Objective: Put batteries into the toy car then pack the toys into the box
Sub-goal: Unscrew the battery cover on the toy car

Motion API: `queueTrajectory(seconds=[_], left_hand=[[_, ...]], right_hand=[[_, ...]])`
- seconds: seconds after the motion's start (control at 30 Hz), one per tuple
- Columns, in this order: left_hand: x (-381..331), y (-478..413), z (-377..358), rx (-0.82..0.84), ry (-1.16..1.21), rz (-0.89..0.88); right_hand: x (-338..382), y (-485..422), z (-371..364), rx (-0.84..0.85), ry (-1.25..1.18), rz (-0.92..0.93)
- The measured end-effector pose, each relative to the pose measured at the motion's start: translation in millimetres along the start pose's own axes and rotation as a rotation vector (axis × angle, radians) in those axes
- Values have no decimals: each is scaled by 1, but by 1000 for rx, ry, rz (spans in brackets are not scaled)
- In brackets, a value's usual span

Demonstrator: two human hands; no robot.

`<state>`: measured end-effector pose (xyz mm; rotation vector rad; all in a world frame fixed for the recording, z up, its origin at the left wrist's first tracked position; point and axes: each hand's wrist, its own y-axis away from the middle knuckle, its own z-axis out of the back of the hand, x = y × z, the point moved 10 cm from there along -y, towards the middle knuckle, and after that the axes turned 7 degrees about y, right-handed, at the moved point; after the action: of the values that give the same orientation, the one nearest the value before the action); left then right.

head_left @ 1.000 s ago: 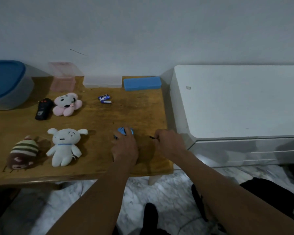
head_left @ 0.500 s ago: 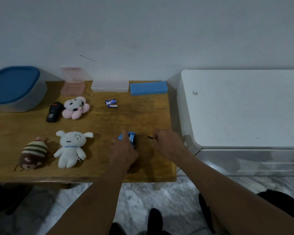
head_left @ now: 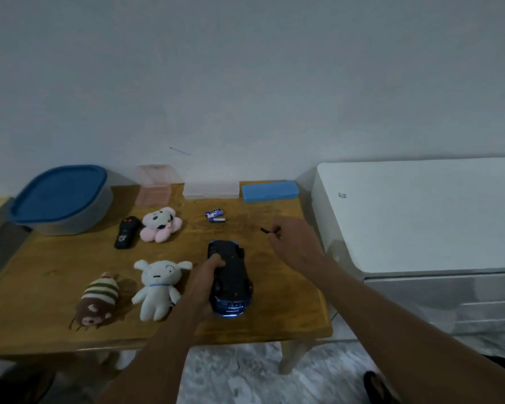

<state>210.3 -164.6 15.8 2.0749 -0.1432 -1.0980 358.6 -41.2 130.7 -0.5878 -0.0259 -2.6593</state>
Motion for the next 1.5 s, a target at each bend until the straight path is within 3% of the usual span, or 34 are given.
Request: queueTrajectory(seconds=[0.2,0.37,0.6,0.93,1.5], left_hand=[[-8,8,3,171,35,77],[-12,7,15,166,-38,97],[-26,25,-3,457,-94,49],[-59,34,-27,575,-158,-149],[-83,43,-63,589,-181,-281]], right_hand=[[23,-2,29,-172,-240,-122],[38,14,34,-197,-462,-220],[36,34,23,-244,-606,-309],[64,23,53,-312,-684,-34],[60,3,72,-308,-762,51]])
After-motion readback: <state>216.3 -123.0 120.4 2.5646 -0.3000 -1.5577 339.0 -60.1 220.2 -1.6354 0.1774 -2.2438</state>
